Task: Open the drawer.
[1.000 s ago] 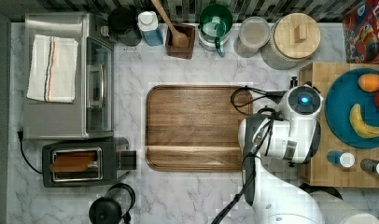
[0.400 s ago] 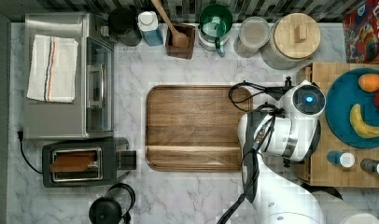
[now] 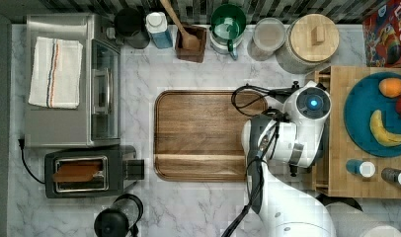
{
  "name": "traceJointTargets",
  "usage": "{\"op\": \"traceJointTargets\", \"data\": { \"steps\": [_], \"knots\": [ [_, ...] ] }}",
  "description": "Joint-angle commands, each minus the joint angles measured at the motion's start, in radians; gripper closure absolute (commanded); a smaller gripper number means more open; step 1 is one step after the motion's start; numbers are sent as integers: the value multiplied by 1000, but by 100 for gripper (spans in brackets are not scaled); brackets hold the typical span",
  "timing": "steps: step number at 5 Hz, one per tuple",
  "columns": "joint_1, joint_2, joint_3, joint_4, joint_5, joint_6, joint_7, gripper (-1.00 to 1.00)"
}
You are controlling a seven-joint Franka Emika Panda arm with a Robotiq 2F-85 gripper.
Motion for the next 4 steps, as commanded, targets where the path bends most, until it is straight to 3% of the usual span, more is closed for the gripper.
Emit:
{"op": "traceJointTargets", "data": {
  "steps": [1, 4],
  "knots": [
    [232, -110, 130, -113, -19, -9, 309, -100],
    [232, -124, 210, -128, 71, -22, 303, -100]
  ]
}}
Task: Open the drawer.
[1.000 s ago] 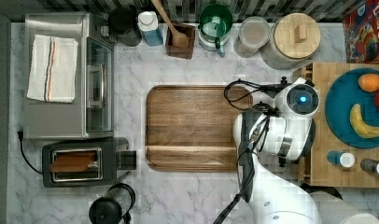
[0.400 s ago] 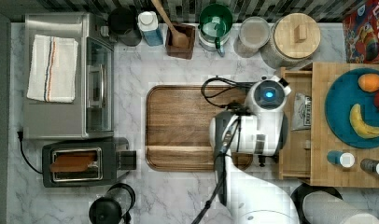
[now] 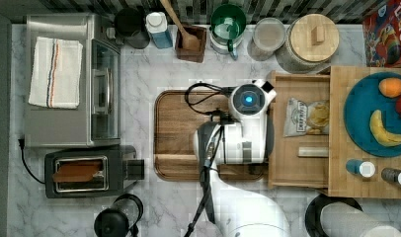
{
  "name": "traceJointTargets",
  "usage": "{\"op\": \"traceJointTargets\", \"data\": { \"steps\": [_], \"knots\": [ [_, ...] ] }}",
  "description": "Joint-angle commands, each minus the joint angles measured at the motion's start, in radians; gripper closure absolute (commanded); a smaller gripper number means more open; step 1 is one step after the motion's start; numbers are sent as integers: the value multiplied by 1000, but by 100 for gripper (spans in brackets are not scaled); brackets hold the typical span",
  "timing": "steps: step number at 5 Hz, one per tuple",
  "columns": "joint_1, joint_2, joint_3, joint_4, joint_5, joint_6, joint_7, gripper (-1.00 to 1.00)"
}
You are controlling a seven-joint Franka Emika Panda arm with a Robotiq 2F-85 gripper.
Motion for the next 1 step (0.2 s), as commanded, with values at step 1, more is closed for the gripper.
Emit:
{"op": "traceJointTargets", "data": {
  "steps": [1],
  "knots": [
    [87, -61, 115, -39, 82, -4, 50, -100]
  ]
}}
